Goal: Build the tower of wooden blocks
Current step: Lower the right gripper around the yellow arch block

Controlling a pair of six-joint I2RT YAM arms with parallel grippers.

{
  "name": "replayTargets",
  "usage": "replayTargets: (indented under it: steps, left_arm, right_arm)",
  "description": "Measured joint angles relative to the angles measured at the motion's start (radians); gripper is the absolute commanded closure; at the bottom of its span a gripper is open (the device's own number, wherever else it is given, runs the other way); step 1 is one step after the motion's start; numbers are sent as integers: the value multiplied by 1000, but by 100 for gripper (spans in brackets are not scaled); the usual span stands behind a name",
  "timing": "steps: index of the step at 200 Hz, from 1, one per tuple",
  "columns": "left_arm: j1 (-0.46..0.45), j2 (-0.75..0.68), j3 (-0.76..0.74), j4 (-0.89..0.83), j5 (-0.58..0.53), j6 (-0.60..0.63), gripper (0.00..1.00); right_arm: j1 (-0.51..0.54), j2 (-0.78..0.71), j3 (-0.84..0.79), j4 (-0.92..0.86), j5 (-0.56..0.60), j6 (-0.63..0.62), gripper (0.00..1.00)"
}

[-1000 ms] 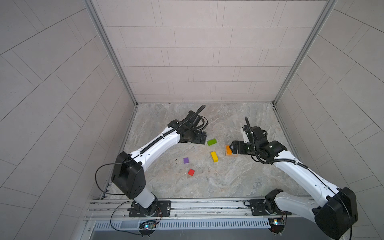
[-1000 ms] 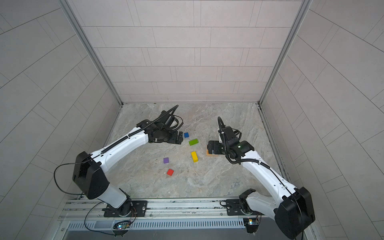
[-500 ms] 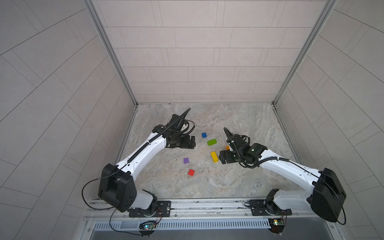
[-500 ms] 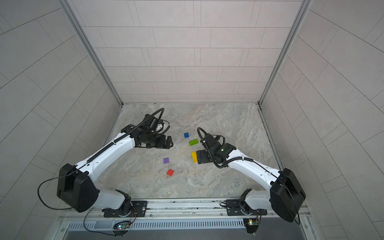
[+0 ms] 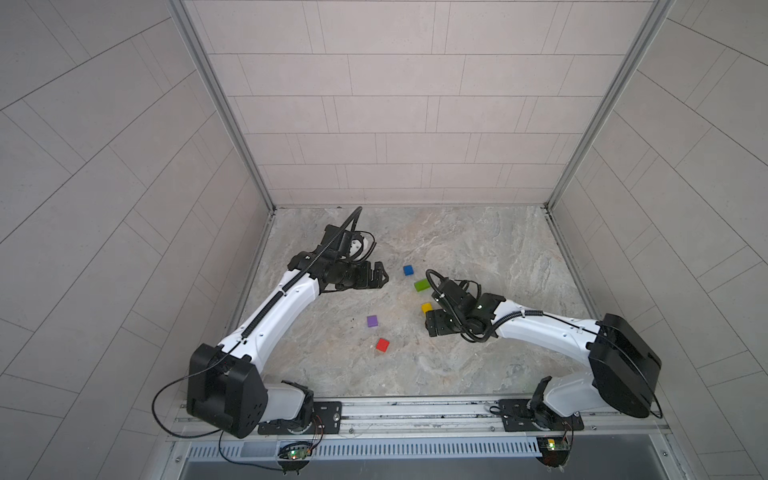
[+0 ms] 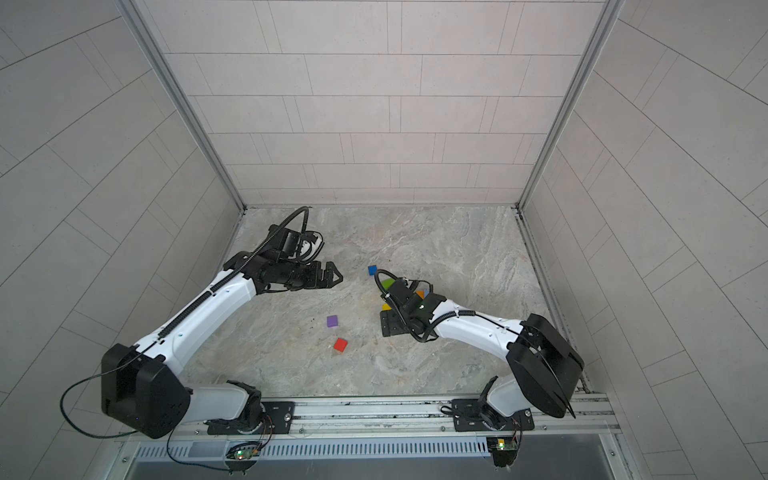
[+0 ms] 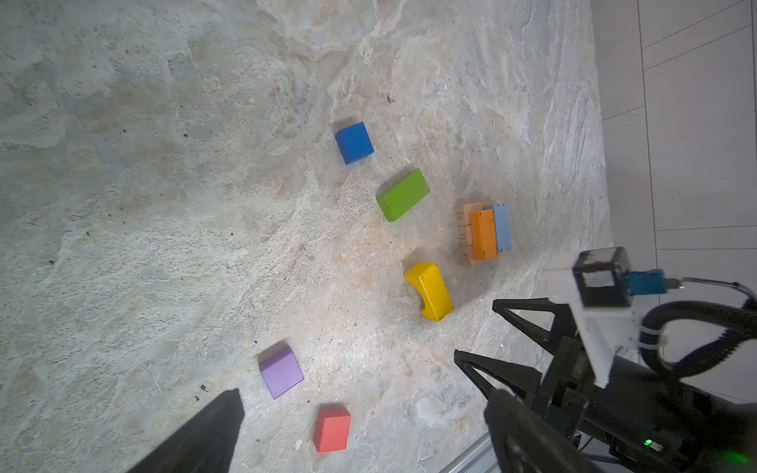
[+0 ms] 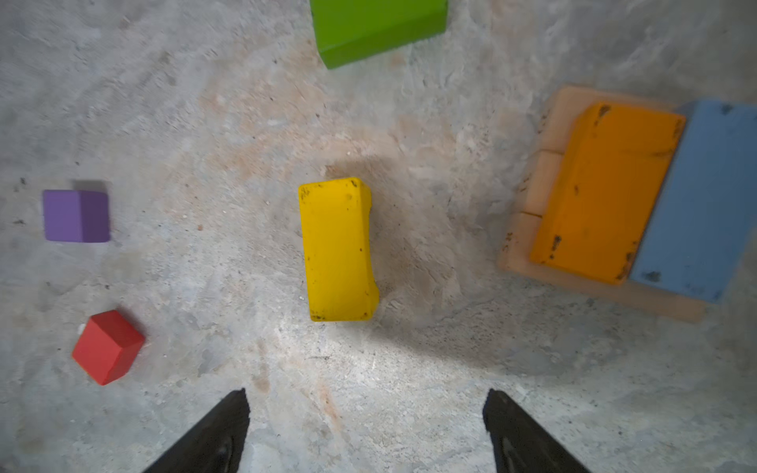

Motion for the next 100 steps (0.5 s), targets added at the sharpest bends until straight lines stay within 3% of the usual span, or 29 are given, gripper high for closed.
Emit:
replayTargets:
  steps: [100]
  left_arm:
    - [42, -52, -43, 71, 43, -25, 0]
  right_arm:
    - [27, 122, 22, 24, 110, 134, 11]
